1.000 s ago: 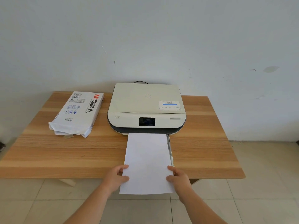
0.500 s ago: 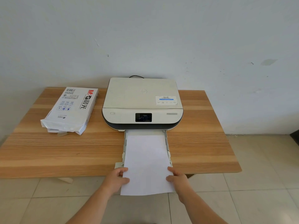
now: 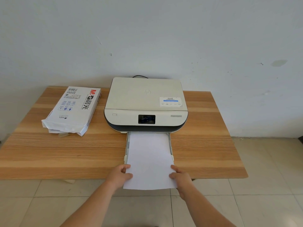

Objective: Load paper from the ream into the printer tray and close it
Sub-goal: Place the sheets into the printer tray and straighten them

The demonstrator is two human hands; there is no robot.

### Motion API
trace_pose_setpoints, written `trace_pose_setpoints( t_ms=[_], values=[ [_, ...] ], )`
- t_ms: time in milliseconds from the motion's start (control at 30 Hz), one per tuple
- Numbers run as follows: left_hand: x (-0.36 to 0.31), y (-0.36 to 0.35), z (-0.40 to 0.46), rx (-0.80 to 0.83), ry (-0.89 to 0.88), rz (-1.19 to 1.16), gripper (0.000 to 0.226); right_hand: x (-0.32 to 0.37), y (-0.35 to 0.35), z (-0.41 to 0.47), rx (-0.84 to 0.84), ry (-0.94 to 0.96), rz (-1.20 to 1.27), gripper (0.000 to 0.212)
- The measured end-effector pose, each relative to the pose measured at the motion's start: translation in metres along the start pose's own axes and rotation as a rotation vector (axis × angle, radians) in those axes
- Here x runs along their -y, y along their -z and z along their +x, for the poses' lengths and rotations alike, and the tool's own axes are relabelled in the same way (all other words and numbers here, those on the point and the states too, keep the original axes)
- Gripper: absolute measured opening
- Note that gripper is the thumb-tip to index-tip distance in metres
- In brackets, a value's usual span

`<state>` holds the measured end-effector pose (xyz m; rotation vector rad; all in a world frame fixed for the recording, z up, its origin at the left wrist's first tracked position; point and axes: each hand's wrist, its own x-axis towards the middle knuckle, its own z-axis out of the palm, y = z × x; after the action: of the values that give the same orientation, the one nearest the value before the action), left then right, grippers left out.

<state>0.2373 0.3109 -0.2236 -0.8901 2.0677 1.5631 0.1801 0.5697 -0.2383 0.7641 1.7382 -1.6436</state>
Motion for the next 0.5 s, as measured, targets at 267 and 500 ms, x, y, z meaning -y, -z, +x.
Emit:
trace_pose_setpoints(
  t_ms=[267,500],
  values=[
    [-0.019,0.0,0.013,-0.029,-0.024,0.022,0.046,0.023,-0.004,0.019,0.031,0.004,0.027,0.044],
    [-0.034,0.002,0.021,0.057,-0.044,0.183,0.083,0.039,-0.014,0.026,0.076,-0.035,0.017,0.044]
  ],
)
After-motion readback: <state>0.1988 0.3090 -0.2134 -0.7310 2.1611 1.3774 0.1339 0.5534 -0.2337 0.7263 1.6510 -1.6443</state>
